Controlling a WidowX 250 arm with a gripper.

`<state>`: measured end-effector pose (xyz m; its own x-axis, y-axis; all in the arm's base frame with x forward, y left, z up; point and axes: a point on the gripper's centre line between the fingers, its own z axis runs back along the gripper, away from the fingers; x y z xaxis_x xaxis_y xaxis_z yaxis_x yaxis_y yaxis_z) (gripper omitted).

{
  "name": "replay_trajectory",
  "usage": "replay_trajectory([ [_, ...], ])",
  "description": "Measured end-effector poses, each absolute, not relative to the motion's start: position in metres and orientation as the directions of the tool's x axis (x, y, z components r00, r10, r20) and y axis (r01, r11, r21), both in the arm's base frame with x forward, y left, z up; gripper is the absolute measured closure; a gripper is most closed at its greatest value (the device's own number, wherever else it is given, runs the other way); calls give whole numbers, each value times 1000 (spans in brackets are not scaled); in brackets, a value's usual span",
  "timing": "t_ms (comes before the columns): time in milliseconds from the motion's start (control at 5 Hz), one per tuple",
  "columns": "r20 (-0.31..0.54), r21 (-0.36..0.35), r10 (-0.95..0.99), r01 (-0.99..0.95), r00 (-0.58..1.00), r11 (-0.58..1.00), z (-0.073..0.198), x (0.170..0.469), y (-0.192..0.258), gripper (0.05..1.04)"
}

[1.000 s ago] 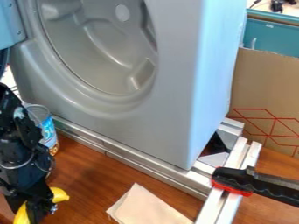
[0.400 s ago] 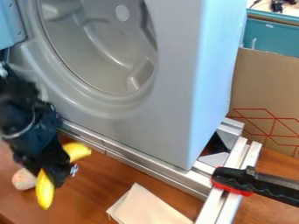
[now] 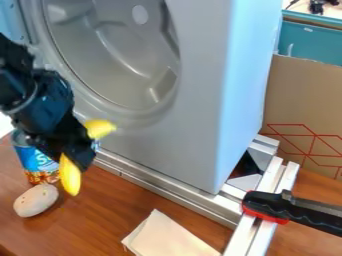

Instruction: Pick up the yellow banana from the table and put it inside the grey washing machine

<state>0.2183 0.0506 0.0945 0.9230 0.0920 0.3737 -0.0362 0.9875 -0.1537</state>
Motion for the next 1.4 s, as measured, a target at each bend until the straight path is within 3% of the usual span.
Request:
replay_trajectory([
  [200, 267, -86, 130, -110, 955, 990, 94, 218, 67, 551],
  [400, 89, -15, 88, -87, 992, 996, 70, 226, 67, 551],
  [600, 180, -50, 35, -27, 983, 998, 90, 240, 61, 551],
  [800, 338, -127, 35, 8, 940, 992, 125, 257, 66, 551],
  [1000, 433, -154, 63, 4, 899, 988, 138, 267, 71, 551],
  [1200, 522, -101, 141, -103, 841, 990, 141, 293, 88, 551],
  [1400, 513, -107, 211, -181, 832, 978, 129, 326, 89, 551],
])
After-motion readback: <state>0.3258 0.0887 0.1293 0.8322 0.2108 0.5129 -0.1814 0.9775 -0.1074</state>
